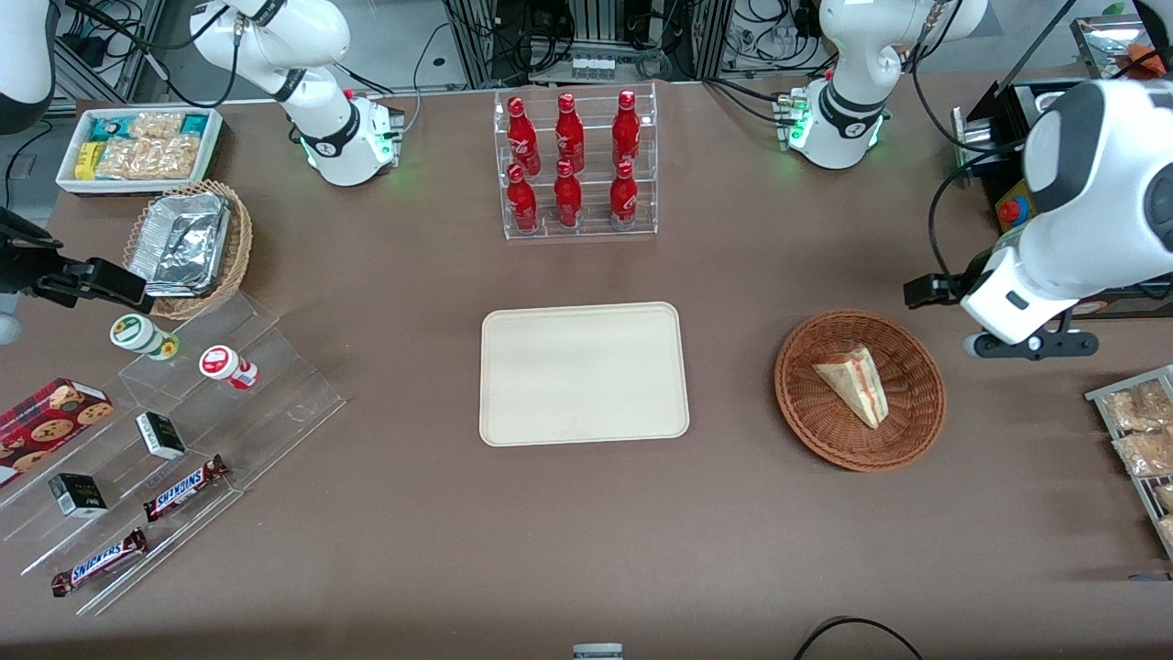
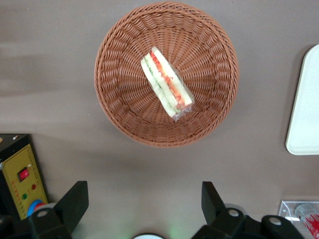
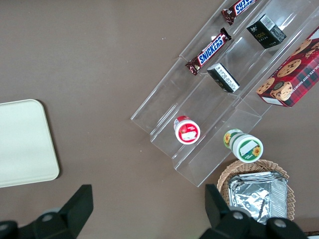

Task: Place sandwich from basket to tray
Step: 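Move the left gripper over the wicker basket above the wrapped sandwich, then lower the open left gripper onto the sandwich's wrapped corner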

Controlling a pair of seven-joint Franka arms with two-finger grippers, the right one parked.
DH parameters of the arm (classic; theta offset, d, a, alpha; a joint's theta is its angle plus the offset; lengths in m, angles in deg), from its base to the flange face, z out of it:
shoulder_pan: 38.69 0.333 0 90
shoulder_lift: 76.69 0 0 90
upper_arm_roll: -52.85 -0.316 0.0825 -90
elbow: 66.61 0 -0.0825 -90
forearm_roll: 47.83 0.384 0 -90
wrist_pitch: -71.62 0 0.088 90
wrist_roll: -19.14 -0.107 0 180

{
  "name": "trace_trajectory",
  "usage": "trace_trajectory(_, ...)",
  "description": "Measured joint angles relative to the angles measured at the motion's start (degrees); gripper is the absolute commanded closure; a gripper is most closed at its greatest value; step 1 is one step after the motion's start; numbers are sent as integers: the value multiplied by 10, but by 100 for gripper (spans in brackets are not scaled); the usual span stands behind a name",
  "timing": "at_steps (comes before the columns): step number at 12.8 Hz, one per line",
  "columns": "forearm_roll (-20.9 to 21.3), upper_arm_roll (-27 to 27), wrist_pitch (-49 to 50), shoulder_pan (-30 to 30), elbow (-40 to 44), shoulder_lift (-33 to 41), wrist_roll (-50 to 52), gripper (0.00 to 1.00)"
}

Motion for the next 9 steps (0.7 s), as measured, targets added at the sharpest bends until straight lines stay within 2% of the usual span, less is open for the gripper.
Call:
trace_trajectory(4,0,0,-97,0,-71,-5,0,0)
trace_trajectory(9,0,-2,-187,1,-119,-31,7,0)
